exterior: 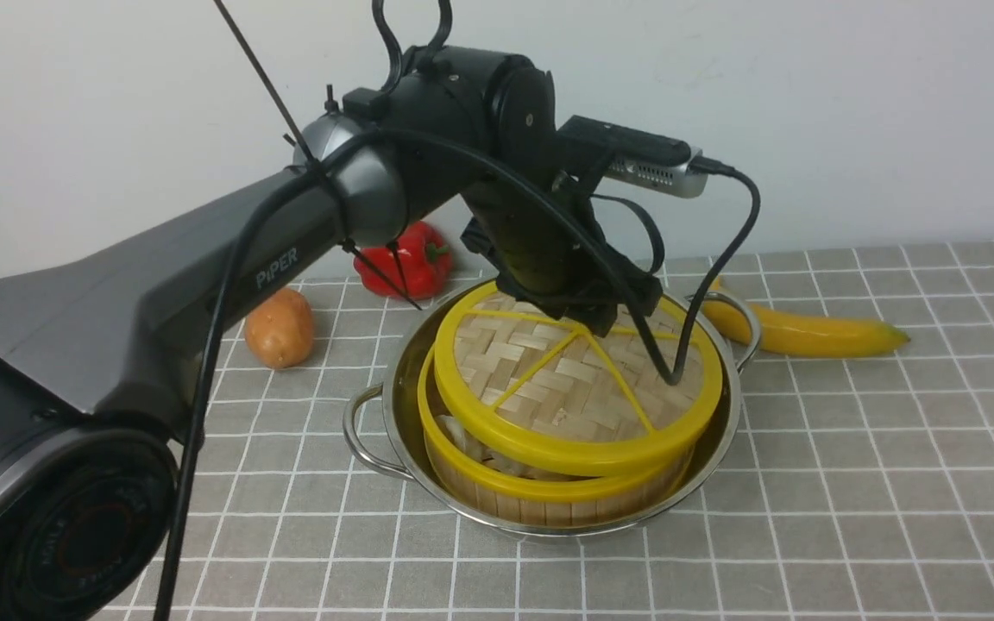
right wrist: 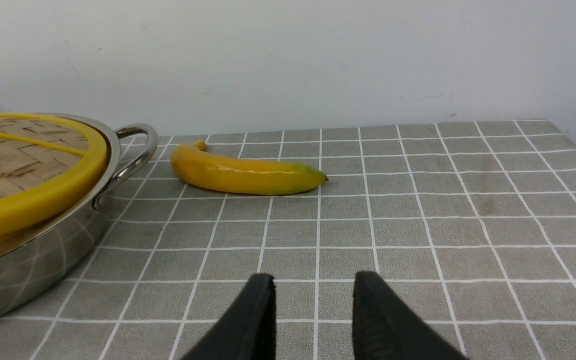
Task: Place the steamer in the pot on the grey tablecloth, and put the lid on the steamer.
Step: 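Place the yellow bamboo steamer lid onto the steamer in the pot with the left gripper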
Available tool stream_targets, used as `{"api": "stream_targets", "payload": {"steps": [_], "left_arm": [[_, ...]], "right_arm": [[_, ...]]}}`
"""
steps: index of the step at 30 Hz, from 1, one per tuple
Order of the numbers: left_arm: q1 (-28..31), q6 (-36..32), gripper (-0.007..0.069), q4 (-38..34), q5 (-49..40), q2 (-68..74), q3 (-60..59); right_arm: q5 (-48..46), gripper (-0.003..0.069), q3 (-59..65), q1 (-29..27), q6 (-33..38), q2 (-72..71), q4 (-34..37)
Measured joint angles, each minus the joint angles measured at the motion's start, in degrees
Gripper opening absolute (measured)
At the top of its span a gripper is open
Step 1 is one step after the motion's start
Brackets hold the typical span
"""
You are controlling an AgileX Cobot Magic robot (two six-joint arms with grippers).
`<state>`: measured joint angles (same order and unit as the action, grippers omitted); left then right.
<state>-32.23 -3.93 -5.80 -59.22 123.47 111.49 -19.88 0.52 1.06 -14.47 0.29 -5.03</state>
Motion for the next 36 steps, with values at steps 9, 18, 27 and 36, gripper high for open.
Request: {"api": "stream_targets", "payload": {"steps": [9, 18, 27, 36], "left_arm": [[0.00, -0.82, 0.0325, -0.85, 1.00, 0.94, 0.08], [0.00, -0.82, 0.0125, 2.18, 1.02, 1.06, 0.13], [0.00, -0.82, 0.0116, 3.29, -1.28, 1.04, 0.26], [0.00, -0.82, 0.0116, 5.14, -5.72, 0.80, 0.72]], "right_arm": [[0.00, 0.0240, 0.00, 0.00, 0.00, 0.00, 0.00], [0.00, 0.0240, 0.00, 0.00, 0.00, 0.00, 0.00], [0.00, 0.0240, 0.00, 0.00, 0.00, 0.00, 0.00], [0.00, 0.0240, 0.00, 0.00, 0.00, 0.00, 0.00]]}}
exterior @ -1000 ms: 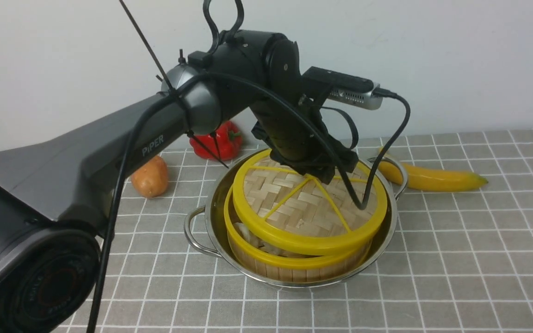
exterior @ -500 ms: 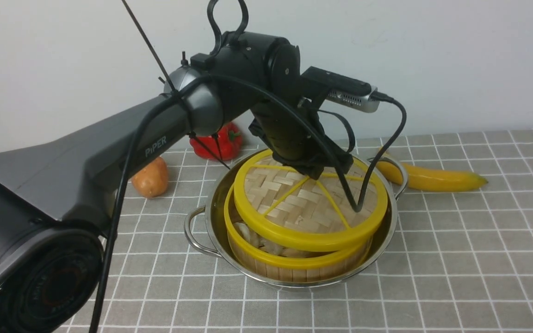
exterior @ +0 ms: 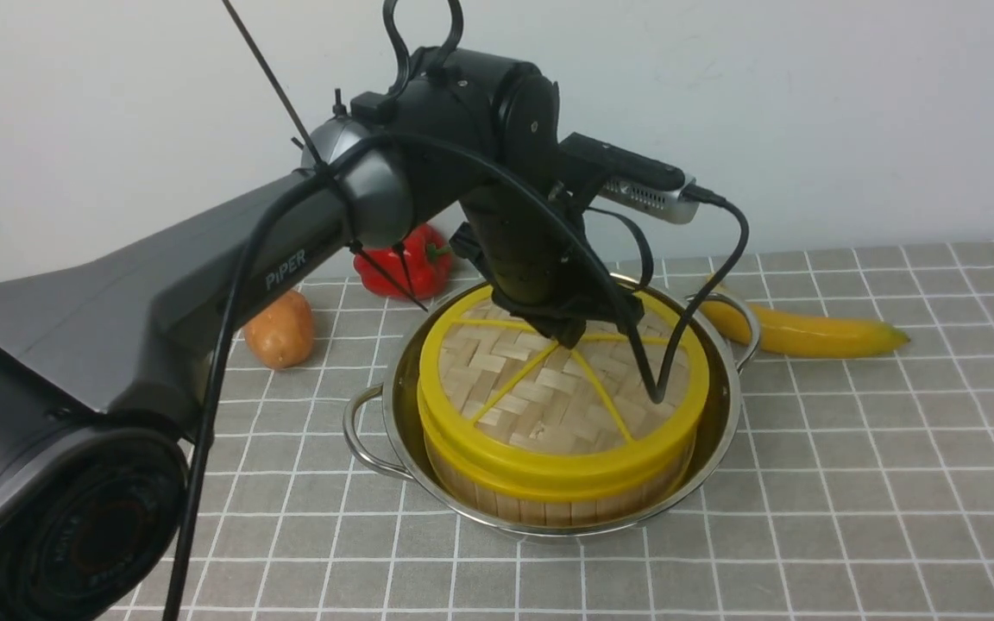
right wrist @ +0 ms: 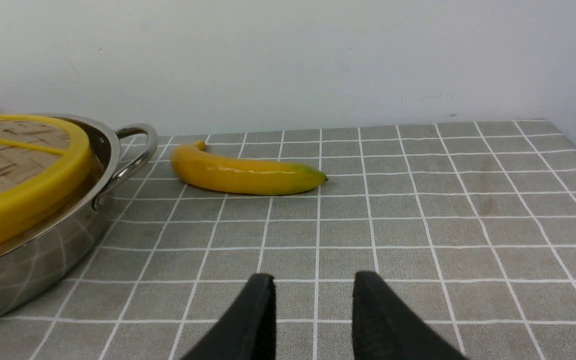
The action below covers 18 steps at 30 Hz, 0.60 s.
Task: Place the steamer in the pot on the grey tablecloth, and put the lid on the steamer.
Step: 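Place the yellow bamboo steamer lid onto the steamer in the pot with the left gripper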
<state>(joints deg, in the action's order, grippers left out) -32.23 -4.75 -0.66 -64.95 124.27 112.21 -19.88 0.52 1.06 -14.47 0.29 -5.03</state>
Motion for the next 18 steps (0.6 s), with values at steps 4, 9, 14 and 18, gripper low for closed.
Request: {"api": "stream_targets", "payload": {"steps": [4, 9, 14, 18], "left_arm": [[0.00, 0.06, 0.0116, 0.05, -0.15, 0.00, 0.00], [0.00, 0.38, 0.0116, 0.11, -0.15, 0.00, 0.00], [0.00, 0.67, 0.0116, 0.21, -0.58, 0.00, 0.01], [0.00, 1.13, 0.0116, 0.66, -0.65, 0.00, 0.01]], "right_arm": [[0.00, 0.0240, 0.00, 0.00, 0.00, 0.00, 0.00], [0.00, 0.0240, 0.00, 0.00, 0.00, 0.00, 0.00], [0.00, 0.0240, 0.00, 0.00, 0.00, 0.00, 0.00], [0.00, 0.0240, 0.00, 0.00, 0.00, 0.00, 0.00]]}}
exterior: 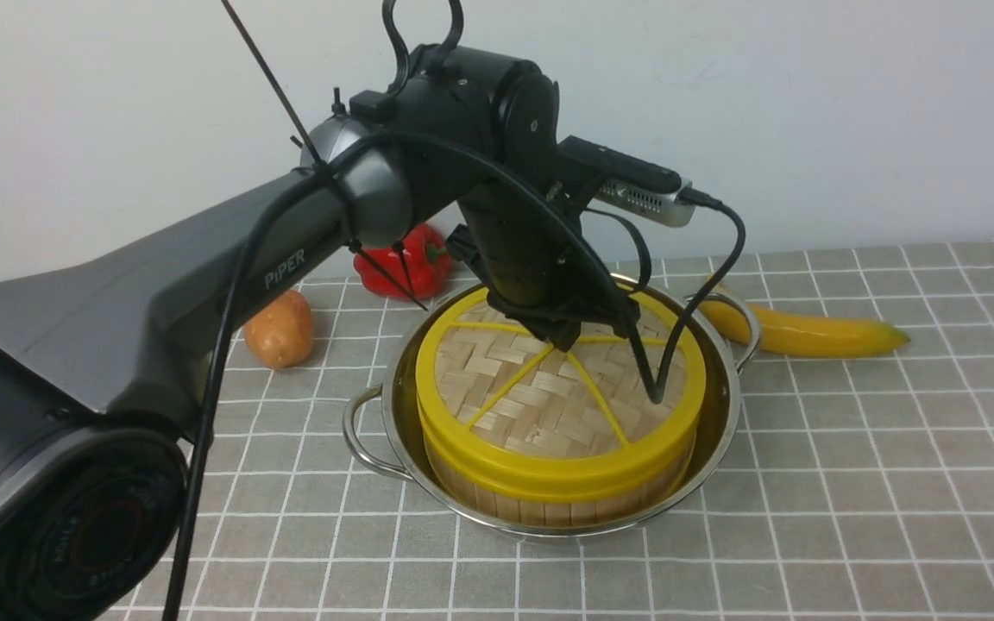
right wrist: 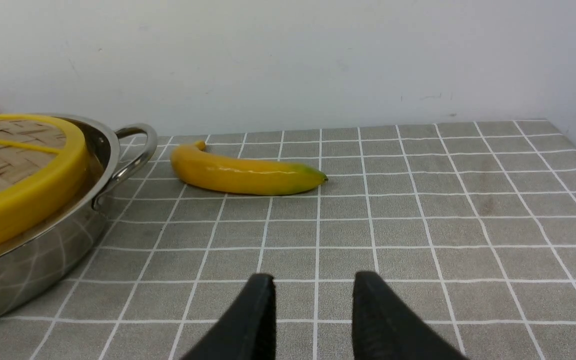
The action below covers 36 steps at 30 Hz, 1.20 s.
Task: Place the steamer in the pot on the grey tablecloth, and put the lid on the steamer.
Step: 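Place the yellow bamboo steamer lid onto the steamer in the pot with the left gripper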
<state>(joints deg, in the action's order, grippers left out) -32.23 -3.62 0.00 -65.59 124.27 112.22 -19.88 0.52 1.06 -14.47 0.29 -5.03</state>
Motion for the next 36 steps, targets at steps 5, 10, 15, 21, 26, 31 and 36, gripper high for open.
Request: {"api": "stream_targets", "payload": {"steps": [5, 10, 15, 21, 26, 31, 36], "left_arm": [[-0.23, 1.50, 0.0116, 1.43, -0.30, 0.00, 0.05], [-0.23, 1.62, 0.0116, 1.99, -0.49, -0.02, 0.05], [-0.23, 1.68, 0.0116, 1.99, -0.49, -0.15, 0.05], [-0.23, 1.81, 0.0116, 2.35, -0.93, -0.94, -0.06], [-0.18, 1.94, 0.0116, 3.15, -2.41, -1.87, -0.14], [-0.04, 1.94, 0.0116, 4.08, -3.02, -1.99, -0.14], [-0.04, 1.88, 0.0116, 4.00, -2.91, -1.99, -0.14]], "right_arm": [[0.00, 0.0240, 0.00, 0.00, 0.00, 0.00, 0.00], [0.00, 0.0240, 0.00, 0.00, 0.00, 0.00, 0.00], [0.00, 0.0240, 0.00, 0.00, 0.00, 0.00, 0.00], [0.00, 0.0240, 0.00, 0.00, 0.00, 0.00, 0.00], [0.00, 0.0240, 0.00, 0.00, 0.00, 0.00, 0.00], [0.00, 0.0240, 0.00, 0.00, 0.00, 0.00, 0.00], [0.00, 0.0240, 0.00, 0.00, 0.00, 0.00, 0.00]]}}
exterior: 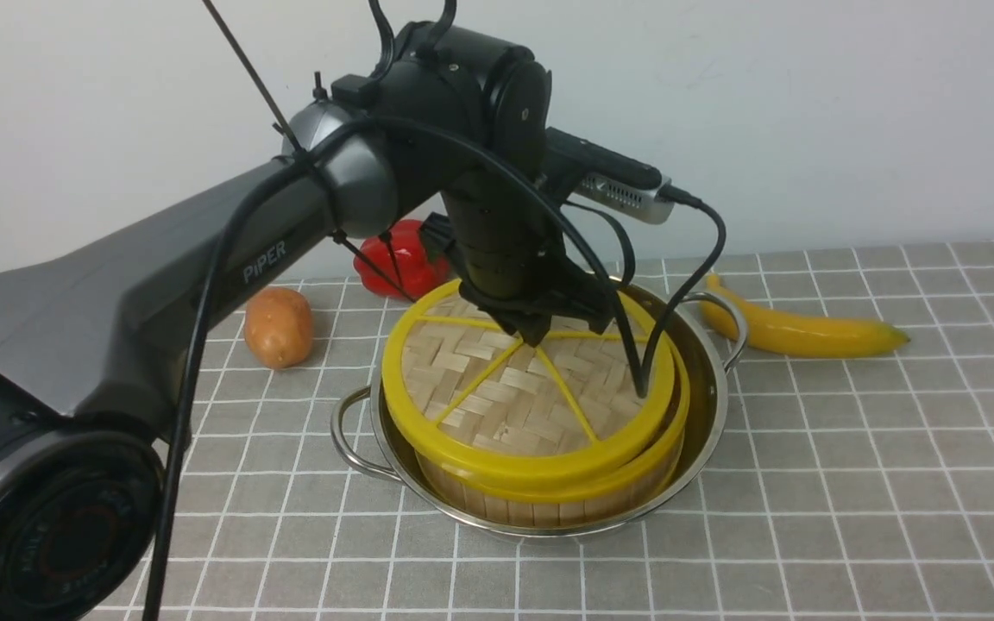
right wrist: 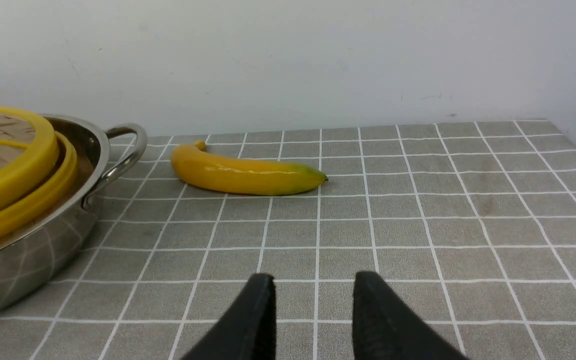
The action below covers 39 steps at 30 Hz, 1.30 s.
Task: Place the steamer in the pot on the grey tablecloth, and put the lid on the steamer.
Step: 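Place the yellow bamboo steamer lid onto the steamer in the pot with the left gripper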
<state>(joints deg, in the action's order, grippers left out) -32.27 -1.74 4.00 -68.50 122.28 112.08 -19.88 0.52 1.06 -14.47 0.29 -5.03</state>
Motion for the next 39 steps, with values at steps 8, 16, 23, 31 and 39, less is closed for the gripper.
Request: {"api": "stream_targets", "payload": {"steps": [8, 16, 23, 31, 39], "left_arm": [[0.00, -0.41, 0.0116, -2.10, 2.38, 0.24, 0.00], [0.00, -0.47, 0.0116, -2.62, 2.65, 0.26, -0.05], [0.00, -0.47, 0.0116, -2.93, 2.65, 0.26, -0.38], [0.00, -0.36, 0.0116, -2.98, 2.70, 0.31, -0.38], [0.00, -0.36, 0.0116, -2.59, 2.71, 1.53, -0.38]], "right_arm": [[0.00, 0.0240, 0.00, 0.00, 0.00, 0.00, 0.00], [0.00, 0.0240, 0.00, 0.00, 0.00, 0.00, 0.00], [0.00, 0.0242, 0.00, 0.00, 0.00, 0.00, 0.00], [0.00, 0.0243, 0.00, 0.00, 0.00, 0.00, 0.00], [0.00, 0.0243, 0.00, 0.00, 0.00, 0.00, 0.00]]}}
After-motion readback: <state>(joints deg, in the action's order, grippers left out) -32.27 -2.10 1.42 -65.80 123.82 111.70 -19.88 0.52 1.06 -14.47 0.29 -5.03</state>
